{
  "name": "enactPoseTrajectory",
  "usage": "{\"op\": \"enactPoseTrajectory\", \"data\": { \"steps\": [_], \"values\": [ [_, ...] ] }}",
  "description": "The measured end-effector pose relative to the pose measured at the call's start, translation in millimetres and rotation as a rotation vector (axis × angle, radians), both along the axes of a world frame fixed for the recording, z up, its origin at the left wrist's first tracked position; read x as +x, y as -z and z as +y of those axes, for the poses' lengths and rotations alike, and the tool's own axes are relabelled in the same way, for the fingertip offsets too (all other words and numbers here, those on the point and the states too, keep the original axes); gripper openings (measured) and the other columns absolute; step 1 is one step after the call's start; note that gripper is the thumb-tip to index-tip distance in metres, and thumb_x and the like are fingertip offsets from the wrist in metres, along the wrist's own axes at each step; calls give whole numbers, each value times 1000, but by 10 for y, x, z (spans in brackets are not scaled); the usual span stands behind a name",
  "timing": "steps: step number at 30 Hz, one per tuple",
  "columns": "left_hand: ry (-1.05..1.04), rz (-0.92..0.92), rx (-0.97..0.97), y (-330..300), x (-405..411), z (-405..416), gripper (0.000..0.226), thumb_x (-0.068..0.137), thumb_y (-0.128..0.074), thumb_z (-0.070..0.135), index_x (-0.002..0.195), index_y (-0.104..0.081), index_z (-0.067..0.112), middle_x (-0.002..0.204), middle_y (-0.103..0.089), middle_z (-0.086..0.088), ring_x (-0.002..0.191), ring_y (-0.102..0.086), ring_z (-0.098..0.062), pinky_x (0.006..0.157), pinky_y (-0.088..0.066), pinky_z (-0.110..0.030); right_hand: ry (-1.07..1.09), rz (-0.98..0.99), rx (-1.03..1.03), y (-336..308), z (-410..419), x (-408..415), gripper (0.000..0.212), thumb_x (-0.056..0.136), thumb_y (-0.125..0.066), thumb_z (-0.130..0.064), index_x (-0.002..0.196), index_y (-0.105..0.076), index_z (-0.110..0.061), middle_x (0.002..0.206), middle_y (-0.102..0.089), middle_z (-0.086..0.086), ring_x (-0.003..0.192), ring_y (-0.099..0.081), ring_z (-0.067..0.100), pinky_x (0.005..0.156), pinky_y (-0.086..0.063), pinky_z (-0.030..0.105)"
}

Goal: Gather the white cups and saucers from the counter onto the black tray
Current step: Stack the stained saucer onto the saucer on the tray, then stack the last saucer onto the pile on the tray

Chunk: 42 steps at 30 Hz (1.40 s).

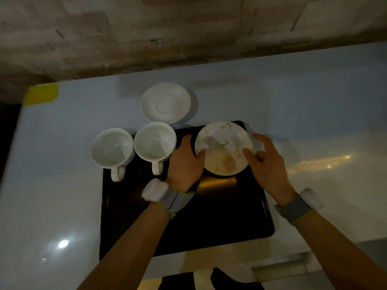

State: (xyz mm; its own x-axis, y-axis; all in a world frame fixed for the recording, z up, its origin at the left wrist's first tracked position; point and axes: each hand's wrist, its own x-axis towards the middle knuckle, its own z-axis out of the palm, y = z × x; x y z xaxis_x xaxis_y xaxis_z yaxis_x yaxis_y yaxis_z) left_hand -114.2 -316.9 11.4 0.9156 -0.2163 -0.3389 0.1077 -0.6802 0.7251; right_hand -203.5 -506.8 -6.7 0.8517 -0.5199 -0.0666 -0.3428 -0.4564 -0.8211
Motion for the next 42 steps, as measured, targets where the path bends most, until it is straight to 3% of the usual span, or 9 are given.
{"op": "enactPoseTrajectory", "data": {
  "steps": [7,10,12,17,23,31,34,39,42],
  "values": [
    [-77,-139,-50,-481,351,128,20,92,-54,30,102,-64,16,84,-75,-9,77,-70,-29,77,-58,-45,-71,-74,-122,-301,21,451,19,93,-60,-29,111,-61,-24,61,-53,-8,57,-54,0,55,-41,9],
    [-104,-192,-21,-598,608,228,21,93,-52,26,94,-67,12,77,-76,-9,74,-71,-27,79,-57,-39,-117,-77,-123,-389,48,716,18,93,-60,-31,108,-62,-22,65,-55,-10,61,-55,-2,60,-42,7],
    [-139,-219,19,-625,812,323,22,92,-52,28,94,-69,13,81,-76,-8,80,-71,-28,82,-55,-34,-161,-55,-117,-425,85,924,19,93,-58,-34,108,-60,-22,65,-57,-7,62,-57,-3,60,-41,6],
    [-193,-257,122,-580,1210,465,21,92,-52,20,100,-67,7,102,-71,-12,97,-65,-27,69,-39,-24,-248,1,-164,-365,235,1416,32,92,-56,-45,111,-58,-19,66,-63,0,68,-62,17,69,-50,34],
    [-131,-178,219,-291,1540,551,39,94,-52,24,129,-53,8,125,-61,-21,114,-57,-36,91,-45,-36,-296,91,-210,-222,424,1803,51,90,-57,-48,125,-48,-12,62,-55,-7,71,-61,22,68,-49,35],
    [-51,-79,323,-80,1720,707,45,91,-53,17,135,-45,8,126,-61,-22,113,-58,-38,86,-47,-38,-296,237,-38,-27,591,2095,57,84,-65,-49,125,-43,-16,99,-71,12,90,-67,30,82,-55,49],
    [-33,-52,327,-55,1769,721,39,91,-53,15,129,-49,7,124,-62,-20,109,-61,-37,82,-48,-37,-291,258,5,7,626,2150,47,85,-68,-38,119,-46,-15,104,-70,14,89,-67,31,78,-56,52],
    [-50,-36,320,-49,1825,704,35,90,-53,13,124,-53,5,124,-62,-19,109,-61,-36,86,-49,-37,-260,307,70,-4,651,2214,35,87,-66,-29,111,-46,-14,97,-68,14,61,-64,21,45,-46,27],
    [-81,-48,308,-37,1804,691,36,90,-53,11,126,-54,5,126,-61,-20,112,-59,-37,88,-49,-38,-230,314,129,-18,658,2205,34,87,-65,-24,111,-44,-12,97,-67,17,59,-62,20,41,-43,25]
  ]
}}
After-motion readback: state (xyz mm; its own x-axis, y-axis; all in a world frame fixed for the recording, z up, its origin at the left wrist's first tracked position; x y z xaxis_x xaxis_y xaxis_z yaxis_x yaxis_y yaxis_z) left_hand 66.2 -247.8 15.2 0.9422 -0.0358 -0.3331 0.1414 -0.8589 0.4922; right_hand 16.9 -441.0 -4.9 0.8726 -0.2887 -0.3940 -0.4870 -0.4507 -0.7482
